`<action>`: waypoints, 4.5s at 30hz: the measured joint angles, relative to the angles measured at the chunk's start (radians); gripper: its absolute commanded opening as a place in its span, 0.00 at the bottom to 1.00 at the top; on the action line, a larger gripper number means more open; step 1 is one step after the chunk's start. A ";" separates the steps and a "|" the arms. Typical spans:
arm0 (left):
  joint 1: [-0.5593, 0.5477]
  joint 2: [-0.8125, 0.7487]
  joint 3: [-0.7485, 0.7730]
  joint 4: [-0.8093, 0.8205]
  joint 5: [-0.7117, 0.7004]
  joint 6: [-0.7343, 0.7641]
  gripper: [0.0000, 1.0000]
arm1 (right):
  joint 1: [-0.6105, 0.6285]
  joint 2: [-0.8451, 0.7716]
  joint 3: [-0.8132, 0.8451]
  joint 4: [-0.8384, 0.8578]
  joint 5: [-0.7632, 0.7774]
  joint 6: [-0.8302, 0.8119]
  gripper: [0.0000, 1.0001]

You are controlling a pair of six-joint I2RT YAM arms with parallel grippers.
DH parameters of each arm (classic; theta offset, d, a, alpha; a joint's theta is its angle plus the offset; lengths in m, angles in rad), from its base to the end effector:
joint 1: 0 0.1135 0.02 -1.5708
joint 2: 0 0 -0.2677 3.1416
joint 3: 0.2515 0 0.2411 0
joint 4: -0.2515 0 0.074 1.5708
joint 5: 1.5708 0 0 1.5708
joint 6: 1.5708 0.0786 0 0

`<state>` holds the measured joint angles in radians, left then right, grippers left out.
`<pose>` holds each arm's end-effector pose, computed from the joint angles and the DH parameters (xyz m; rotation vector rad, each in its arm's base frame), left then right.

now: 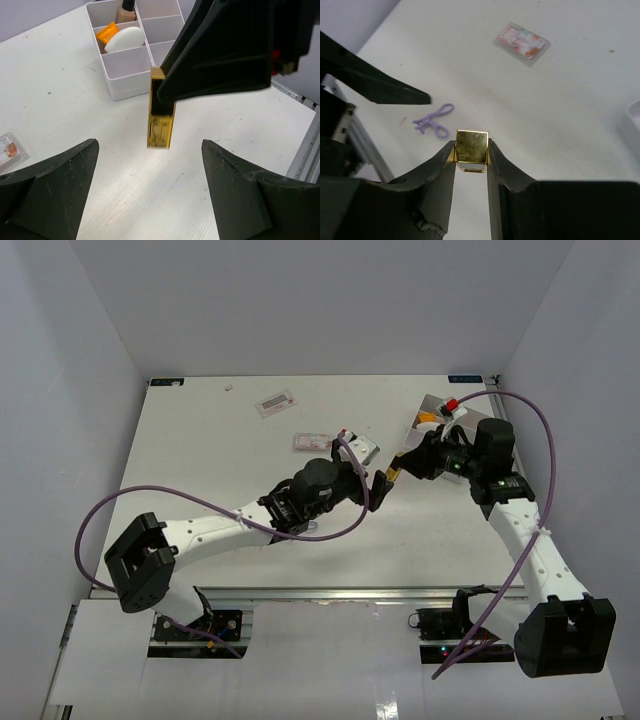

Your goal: Organize the makeup

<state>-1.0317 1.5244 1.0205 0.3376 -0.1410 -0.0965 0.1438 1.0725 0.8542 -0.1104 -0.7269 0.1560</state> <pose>0.2101 -0.3297 0.2956 0.7094 1.6414 -0.7010 0.2485 0.0888 0.3138 -0.4902 1.8457 0.8899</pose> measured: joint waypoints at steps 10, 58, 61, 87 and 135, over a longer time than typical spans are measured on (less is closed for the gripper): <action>0.000 -0.333 -0.086 -0.222 -0.041 -0.021 0.98 | -0.120 0.054 0.128 -0.101 0.248 -0.334 0.08; 0.060 -0.604 -0.324 -0.673 -0.184 -0.434 0.91 | -0.215 0.111 0.224 -0.154 0.161 -0.601 0.88; 0.121 -0.564 -0.327 -0.700 -0.157 -0.476 0.90 | -0.211 0.043 0.152 -0.264 -0.102 -0.707 0.85; 0.378 0.107 -0.024 -0.809 0.101 -0.291 0.50 | -0.234 -0.069 -0.047 -0.516 -0.537 -0.976 0.85; 0.395 0.026 -0.118 -0.536 0.461 -0.299 0.15 | -0.236 -0.010 -0.072 -0.467 -0.598 -0.905 0.86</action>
<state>-0.6369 1.5503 0.9026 -0.1988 0.3205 -0.3960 -0.0922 1.0629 0.7826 -0.5771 -1.3252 -0.7492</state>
